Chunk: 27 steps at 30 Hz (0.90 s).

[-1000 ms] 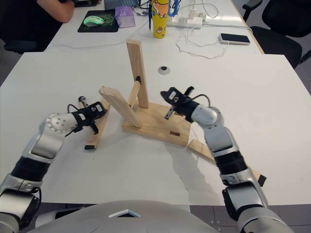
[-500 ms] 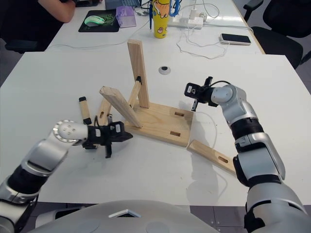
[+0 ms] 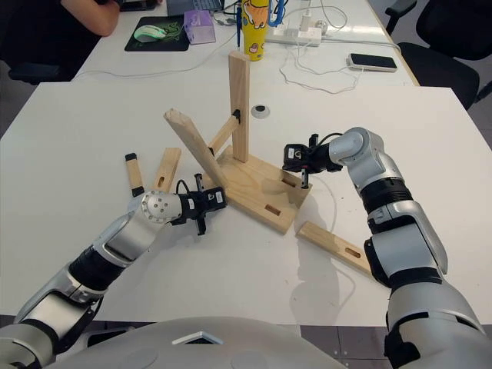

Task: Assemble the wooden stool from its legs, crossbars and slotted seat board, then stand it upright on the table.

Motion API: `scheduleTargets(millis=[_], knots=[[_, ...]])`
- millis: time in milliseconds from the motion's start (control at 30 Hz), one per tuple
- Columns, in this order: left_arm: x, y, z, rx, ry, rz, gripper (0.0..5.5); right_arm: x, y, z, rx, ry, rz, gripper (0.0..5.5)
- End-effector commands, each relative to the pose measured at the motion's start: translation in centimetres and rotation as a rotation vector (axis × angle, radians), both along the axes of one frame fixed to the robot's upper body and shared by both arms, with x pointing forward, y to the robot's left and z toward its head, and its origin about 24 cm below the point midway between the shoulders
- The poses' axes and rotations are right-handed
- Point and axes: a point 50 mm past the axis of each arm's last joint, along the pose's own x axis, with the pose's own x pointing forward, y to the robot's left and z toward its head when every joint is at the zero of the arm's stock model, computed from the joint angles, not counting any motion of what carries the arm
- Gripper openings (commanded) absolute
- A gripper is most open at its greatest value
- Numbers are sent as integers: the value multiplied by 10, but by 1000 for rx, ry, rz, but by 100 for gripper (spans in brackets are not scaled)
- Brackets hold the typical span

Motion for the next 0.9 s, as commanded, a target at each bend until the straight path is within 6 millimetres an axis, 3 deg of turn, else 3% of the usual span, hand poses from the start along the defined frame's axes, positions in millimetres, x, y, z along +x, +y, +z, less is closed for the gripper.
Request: scheduleTargets(millis=[33, 367, 567, 733, 900], knots=[[-1, 19, -24, 87, 61, 113, 5, -14, 16, -17, 71, 74, 44, 0], [26, 41, -24, 82, 15, 242, 5, -34, 26, -27, 149, 154, 15, 0], [25, 35, -29, 61, 32, 231, 5, -21, 21, -8, 224, 69, -72, 0], [21, 31, -29, 42, 41, 217, 5, -4, -1, 21, 308, -79, -202, 0], [14, 26, -28, 29, 45, 200, 5, -5, -33, 14, 62, -100, -233, 0]])
